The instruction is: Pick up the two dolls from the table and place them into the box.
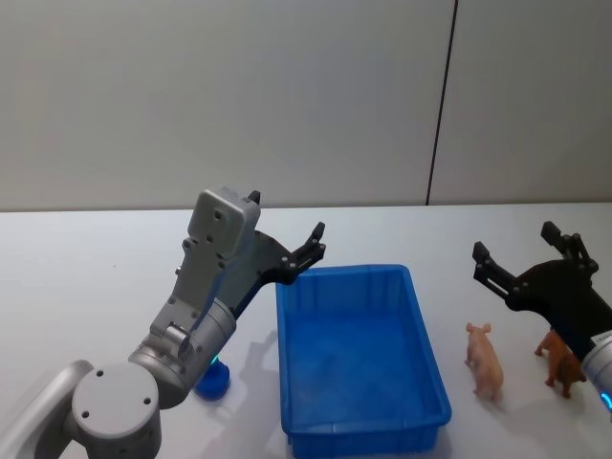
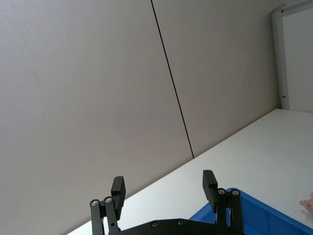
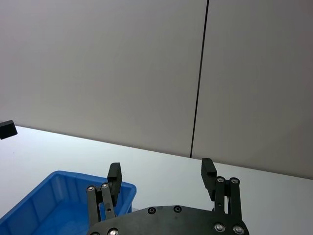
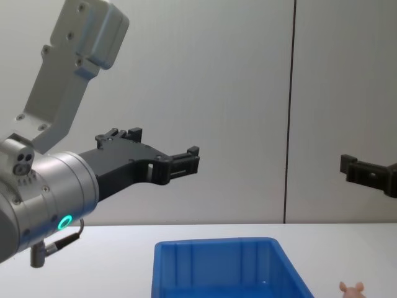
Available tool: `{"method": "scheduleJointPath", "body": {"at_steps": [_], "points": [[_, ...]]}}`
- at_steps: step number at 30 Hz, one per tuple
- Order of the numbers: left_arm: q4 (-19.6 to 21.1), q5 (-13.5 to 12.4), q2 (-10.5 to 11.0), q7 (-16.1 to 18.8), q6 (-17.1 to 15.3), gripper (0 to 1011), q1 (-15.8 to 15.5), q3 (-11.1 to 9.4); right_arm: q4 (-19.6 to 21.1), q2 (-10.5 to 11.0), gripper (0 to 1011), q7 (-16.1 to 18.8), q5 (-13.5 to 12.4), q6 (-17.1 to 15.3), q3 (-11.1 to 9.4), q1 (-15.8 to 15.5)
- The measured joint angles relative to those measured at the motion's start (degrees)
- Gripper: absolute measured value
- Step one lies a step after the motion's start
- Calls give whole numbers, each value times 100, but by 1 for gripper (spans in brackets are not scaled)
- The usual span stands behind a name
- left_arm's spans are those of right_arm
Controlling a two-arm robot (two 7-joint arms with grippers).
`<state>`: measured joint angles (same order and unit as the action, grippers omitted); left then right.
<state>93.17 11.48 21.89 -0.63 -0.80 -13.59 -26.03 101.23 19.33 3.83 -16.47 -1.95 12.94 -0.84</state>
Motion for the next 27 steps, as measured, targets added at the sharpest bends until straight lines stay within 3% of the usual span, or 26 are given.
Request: {"method": "scheduleJointPath", "body": {"at_steps": [21, 27], "points": [[0, 0, 0, 0, 0, 1001, 0, 0, -4, 0, 1001, 3, -6, 1, -2, 0], [0, 0, 0, 0, 0, 1001, 0, 0, -38, 64, 1001, 57, -137, -33, -65, -35]]}}
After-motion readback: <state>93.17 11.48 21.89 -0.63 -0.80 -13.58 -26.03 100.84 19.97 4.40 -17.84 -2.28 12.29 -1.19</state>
